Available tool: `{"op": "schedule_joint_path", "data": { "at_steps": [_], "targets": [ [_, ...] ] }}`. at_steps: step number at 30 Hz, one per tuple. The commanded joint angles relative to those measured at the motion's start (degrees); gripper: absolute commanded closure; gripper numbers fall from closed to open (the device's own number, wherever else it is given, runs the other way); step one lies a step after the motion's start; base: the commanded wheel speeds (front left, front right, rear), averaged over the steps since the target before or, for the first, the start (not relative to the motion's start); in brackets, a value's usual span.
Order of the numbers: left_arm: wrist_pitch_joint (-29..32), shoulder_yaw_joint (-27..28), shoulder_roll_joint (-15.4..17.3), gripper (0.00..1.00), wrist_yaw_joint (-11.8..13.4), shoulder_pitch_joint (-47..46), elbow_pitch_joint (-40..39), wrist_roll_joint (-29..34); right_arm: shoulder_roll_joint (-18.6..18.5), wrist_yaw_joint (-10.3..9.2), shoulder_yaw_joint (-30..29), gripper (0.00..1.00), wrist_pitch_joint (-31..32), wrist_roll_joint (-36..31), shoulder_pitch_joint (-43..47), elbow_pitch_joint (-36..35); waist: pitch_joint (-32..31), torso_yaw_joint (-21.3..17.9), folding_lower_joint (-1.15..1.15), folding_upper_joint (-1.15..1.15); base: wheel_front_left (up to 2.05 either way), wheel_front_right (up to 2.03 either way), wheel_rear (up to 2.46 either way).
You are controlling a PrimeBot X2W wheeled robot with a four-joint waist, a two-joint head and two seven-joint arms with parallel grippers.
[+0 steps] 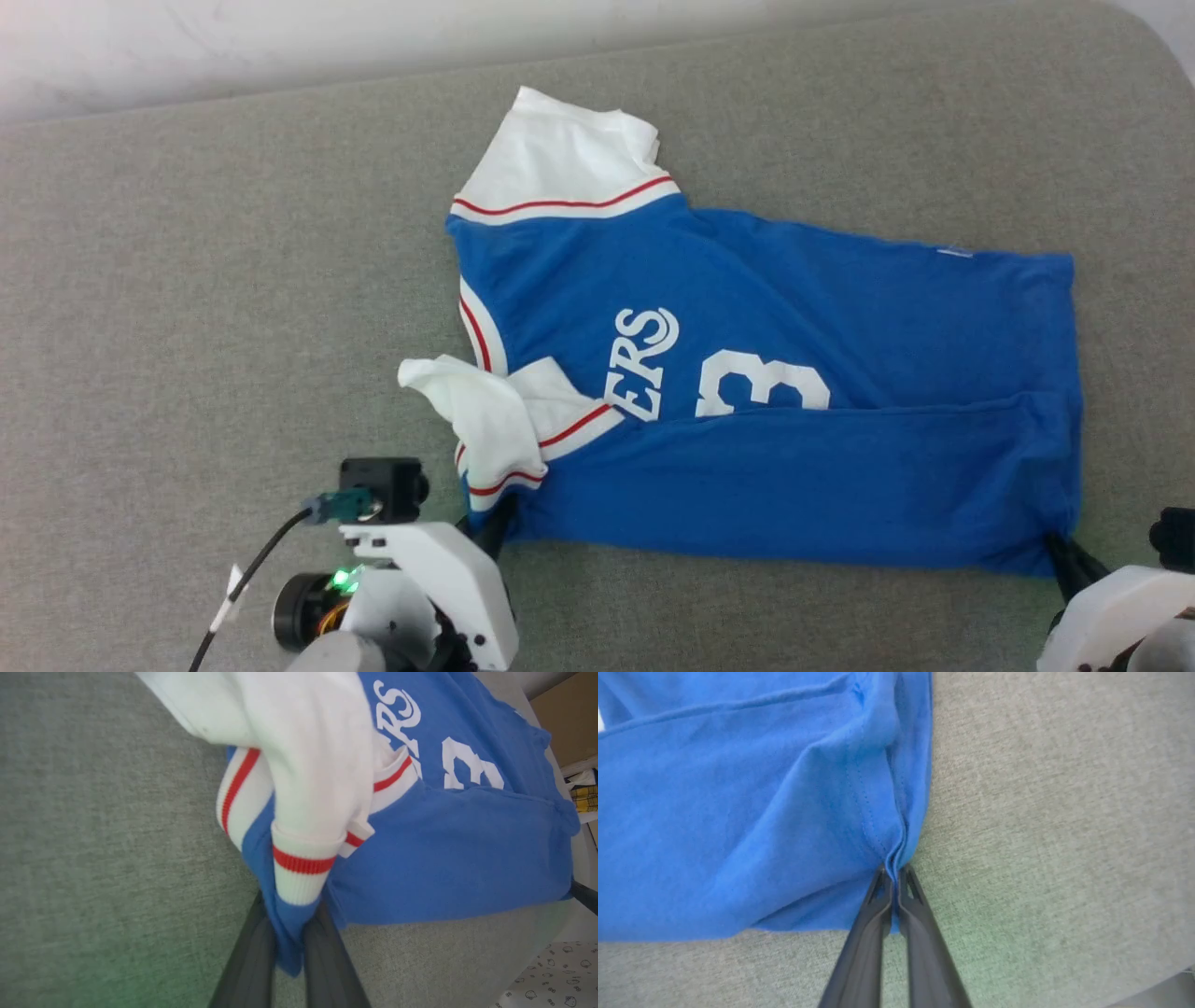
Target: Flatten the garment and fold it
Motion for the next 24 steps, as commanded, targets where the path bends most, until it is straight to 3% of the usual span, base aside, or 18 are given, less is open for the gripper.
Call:
{"op": "schedule_joint_path", "data": {
  "at_steps": [1,9,16,24],
  "targets": [
    [-0.85,1.10,0.25,1.00,0.60,1.49,0.60,-0.59,-0.56,-0.14,-0.34,1.00,0.39,-0.09,0.07,-0.69,-1.57,0.35,0.00,0.00,0.00,0.00,0.00],
    [-3.67,5.72,2.40,1.00,2.43,4.67,-3.22,-1.98,-1.87,-0.14,-1.21,1.00,2.83,-0.02,2.04,-10.85,-5.58,2.13,0.00,0.00,0.00,0.00,0.00],
    [-3.14,7.68,4.97,1.00,5.07,13.36,-8.69,-4.08,0.41,-0.14,-0.95,1.00,8.39,-0.75,6.57,-19.48,-6.66,3.94,0.00,0.00,0.00,0.00,0.00],
    [-2.74,7.10,4.01,1.00,5.33,21.02,-11.38,-7.66,1.51,-0.14,-2.76,1.00,15.31,-0.19,11.86,-22.32,-5.80,5.76,0.00,0.00,0.00,0.00,0.00]
  ]
}}
